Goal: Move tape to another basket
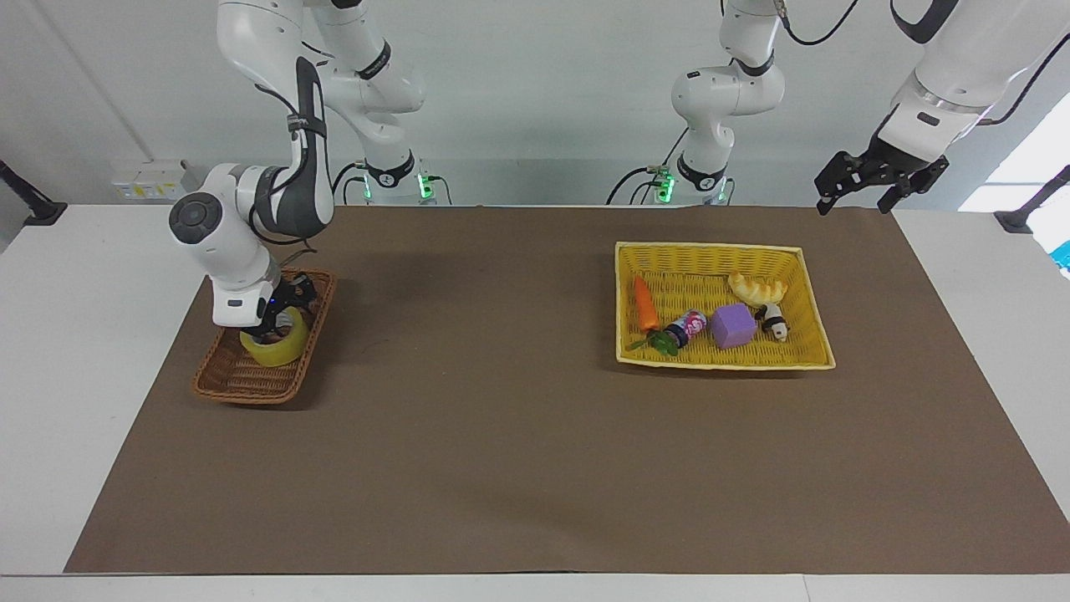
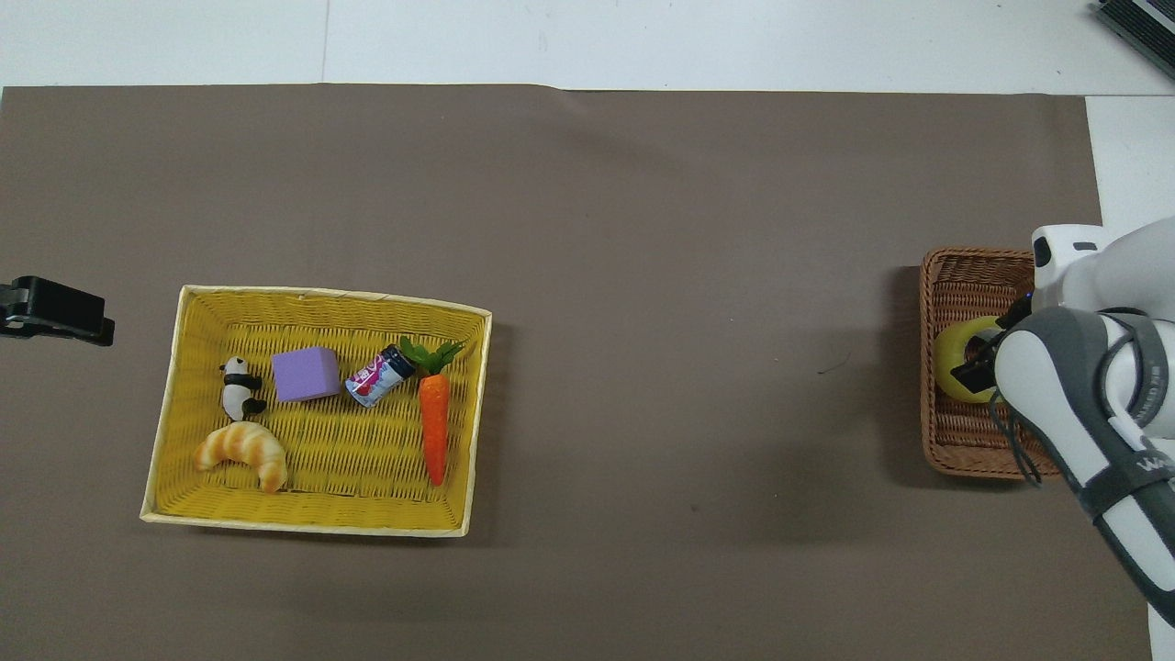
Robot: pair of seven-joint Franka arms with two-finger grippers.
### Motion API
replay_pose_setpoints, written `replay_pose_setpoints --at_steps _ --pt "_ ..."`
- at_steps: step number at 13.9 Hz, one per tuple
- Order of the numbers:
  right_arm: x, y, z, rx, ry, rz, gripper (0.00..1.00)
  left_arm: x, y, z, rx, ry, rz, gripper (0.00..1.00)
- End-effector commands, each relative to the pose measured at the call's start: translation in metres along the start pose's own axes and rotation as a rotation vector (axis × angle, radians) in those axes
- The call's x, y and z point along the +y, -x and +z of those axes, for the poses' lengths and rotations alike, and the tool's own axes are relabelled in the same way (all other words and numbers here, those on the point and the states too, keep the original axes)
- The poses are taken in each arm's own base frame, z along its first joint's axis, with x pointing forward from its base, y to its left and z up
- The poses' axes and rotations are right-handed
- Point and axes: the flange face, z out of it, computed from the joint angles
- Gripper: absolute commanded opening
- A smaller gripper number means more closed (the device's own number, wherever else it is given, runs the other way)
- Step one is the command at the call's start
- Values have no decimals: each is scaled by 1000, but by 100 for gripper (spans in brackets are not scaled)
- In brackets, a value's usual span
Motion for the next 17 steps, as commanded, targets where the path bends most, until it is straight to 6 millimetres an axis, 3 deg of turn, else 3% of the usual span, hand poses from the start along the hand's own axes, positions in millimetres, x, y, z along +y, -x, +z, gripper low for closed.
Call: replay_pose_setpoints --at_steps 1,7,9,11,17 --pt "-4 -10 -42 -10 19 147 100 -4 2 -5 -8 -11 9 100" --pt "-74 -55 -88 3 35 575 100 -3 1 -5 -10 -12 11 100" --pt "-91 -57 -112 45 35 745 100 -3 2 -5 -8 -12 11 100" --pt "-107 -56 -146 68 35 791 100 -3 2 -5 -8 -11 11 100" --pt "-107 -29 -262 106 3 833 100 -3 1 -5 -10 -12 11 100"
